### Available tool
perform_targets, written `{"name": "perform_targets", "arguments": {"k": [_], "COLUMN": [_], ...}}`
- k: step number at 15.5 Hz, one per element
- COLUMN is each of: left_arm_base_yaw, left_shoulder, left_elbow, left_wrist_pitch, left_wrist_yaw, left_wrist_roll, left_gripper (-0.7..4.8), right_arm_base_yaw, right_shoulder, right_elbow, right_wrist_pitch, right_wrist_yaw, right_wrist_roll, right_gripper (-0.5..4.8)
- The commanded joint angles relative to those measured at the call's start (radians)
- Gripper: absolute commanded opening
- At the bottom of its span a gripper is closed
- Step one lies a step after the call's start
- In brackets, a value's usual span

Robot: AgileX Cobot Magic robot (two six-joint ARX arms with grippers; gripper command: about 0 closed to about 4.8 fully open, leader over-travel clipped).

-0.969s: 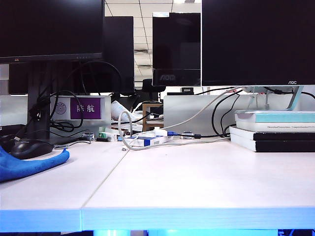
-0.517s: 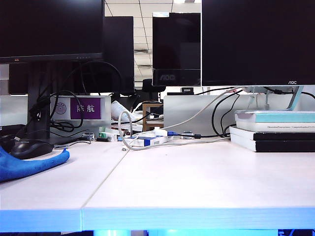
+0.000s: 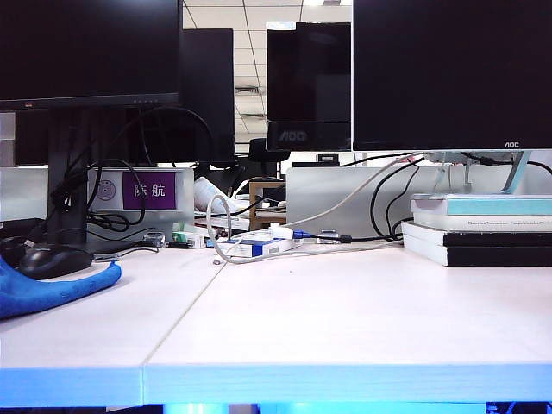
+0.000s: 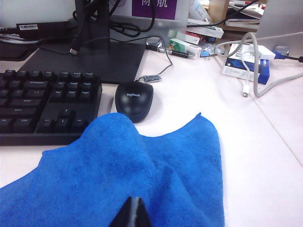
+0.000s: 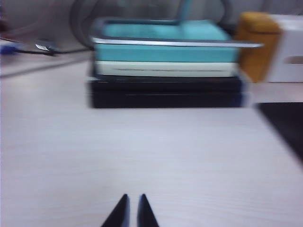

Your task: Wipe the table from right to left using the rag.

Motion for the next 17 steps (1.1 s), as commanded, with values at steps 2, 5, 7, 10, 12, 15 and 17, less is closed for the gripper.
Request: {"name": "perform_targets", "arguments": {"k": [2,5,7,10,12,15,17], "left_arm_base_yaw": [0.000,0.000,0.000,0.000,0.000,0.000,0.000], "left_shoulder": [-0.002,-0.002,-0.002,-0.002,-0.002,-0.002,-0.002], "left_elbow": [-0.001,-0.001,-0.001,-0.001,-0.001,-0.001,-0.001], "left_wrist_pitch": [-0.016,-0.016,-0.016,-0.016,-0.016,-0.016,-0.016], "left_wrist_yaw": [0.003,0.003,0.004,0.004,0.003,0.004,0.003], "left_wrist_roll": [0.001,0.001,0.001,0.001,0.001,0.001,0.001], "left_gripper": [-0.03,-0.03,-0.03,-0.03,-0.03,-0.03,-0.03], "right_arm_base_yaw": [-0.034,-0.037,-0.035,-0.035,-0.035,-0.035,-0.035], "right_shoulder": [-0.106,-0.106,-0.106,-0.106,-0.106,-0.106,-0.106], "right_elbow": [-0.116,-0.116,-0.116,-0.116,-0.116,-0.116,-0.116], "right_wrist_pitch": [-0.005,-0.011,-0.004,0.002,0.001,0.002,0.002], "right_wrist_yaw": [-0.095,-0.077,-0.081,-0.091,-0.091,-0.091,-0.091], "right_wrist_roll": [0.011,0.030,0.035,0.035,0.035,0.035,0.035], "right_gripper": [0.35,0.35,0.35,0.35,0.35,0.35,0.35]}}
